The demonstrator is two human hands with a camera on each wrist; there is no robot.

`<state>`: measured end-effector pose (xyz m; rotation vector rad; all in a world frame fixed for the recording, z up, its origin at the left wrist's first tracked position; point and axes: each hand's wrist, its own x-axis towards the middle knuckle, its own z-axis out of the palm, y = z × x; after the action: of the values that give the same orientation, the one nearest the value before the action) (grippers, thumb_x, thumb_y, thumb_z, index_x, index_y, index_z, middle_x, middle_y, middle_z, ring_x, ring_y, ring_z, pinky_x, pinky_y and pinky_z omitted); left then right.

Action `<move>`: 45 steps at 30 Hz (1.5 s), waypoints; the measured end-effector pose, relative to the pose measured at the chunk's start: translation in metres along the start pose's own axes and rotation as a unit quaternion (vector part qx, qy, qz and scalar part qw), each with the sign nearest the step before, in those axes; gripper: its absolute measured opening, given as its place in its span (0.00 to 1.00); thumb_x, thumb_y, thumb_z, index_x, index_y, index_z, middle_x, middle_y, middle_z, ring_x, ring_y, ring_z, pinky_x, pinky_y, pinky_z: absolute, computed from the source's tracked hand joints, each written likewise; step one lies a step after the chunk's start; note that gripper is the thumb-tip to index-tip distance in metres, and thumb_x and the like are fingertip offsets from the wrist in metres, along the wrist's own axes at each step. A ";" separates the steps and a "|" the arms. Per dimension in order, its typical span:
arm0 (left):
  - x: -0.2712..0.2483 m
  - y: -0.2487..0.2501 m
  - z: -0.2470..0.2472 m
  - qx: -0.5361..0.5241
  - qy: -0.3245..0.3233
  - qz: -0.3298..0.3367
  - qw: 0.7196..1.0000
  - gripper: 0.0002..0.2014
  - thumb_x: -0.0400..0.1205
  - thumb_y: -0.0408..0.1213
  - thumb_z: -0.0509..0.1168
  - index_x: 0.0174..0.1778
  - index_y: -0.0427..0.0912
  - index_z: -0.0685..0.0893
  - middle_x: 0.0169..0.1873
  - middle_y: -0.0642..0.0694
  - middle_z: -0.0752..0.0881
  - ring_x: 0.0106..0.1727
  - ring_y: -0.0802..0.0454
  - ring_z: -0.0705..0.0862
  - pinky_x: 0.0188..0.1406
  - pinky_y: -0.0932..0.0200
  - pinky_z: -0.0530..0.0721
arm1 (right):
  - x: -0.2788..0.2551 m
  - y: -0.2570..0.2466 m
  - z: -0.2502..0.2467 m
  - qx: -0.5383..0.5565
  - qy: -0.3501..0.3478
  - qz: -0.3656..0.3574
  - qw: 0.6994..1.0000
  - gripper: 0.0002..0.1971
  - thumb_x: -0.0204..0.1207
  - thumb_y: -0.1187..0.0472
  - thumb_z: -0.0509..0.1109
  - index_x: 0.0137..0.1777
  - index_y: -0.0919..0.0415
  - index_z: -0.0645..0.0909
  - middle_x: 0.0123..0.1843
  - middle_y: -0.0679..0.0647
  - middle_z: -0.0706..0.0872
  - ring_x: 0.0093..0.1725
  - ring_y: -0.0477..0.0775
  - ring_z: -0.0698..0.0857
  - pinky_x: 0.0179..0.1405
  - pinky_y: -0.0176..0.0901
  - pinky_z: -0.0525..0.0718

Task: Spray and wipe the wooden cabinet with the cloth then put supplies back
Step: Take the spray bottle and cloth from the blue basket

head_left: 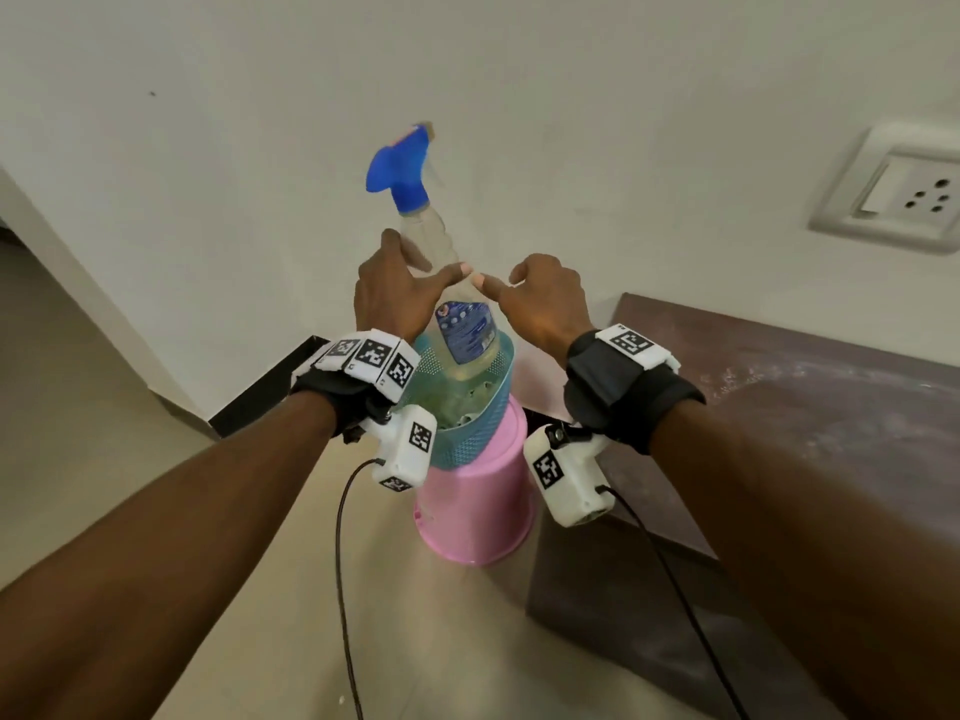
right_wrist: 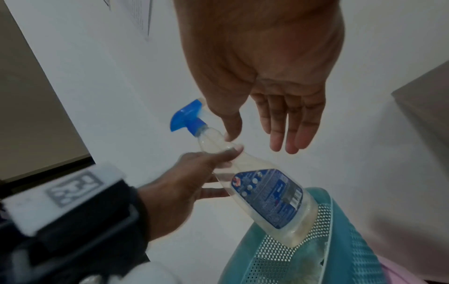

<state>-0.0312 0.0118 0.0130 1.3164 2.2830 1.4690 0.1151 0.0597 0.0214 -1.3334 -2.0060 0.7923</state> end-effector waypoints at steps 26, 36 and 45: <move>-0.069 -0.012 -0.037 -0.165 0.101 -0.153 0.969 0.18 0.74 0.26 0.74 0.55 0.46 0.79 0.39 0.57 0.90 0.47 0.52 0.89 0.67 0.44 0.86 | -0.044 0.013 0.096 -0.373 -0.201 -0.113 0.898 0.18 0.74 0.50 0.68 0.58 0.61 0.79 0.59 0.63 0.85 0.60 0.68 0.82 0.57 0.55 0.80; -0.073 -0.015 -0.038 -0.212 0.175 -0.191 0.942 0.17 0.73 0.24 0.71 0.52 0.46 0.79 0.35 0.55 0.90 0.38 0.58 0.91 0.50 0.58 0.89 | -0.033 0.001 0.099 -0.353 -0.260 -0.121 0.891 0.24 0.67 0.58 0.74 0.63 0.62 0.77 0.60 0.64 0.83 0.57 0.68 0.83 0.50 0.52 0.80; -0.076 0.003 -0.029 -0.214 0.158 -0.161 0.951 0.18 0.74 0.26 0.72 0.58 0.44 0.82 0.42 0.50 0.92 0.42 0.53 0.88 0.50 0.58 0.85 | -0.031 0.009 0.099 -0.362 -0.303 -0.096 0.877 0.19 0.76 0.59 0.65 0.66 0.65 0.77 0.64 0.66 0.82 0.62 0.68 0.81 0.61 0.52 0.78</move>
<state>0.0023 -0.0624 0.0052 0.5953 2.0374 2.0029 0.0556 0.0186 -0.0537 -1.3113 -3.0944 0.3809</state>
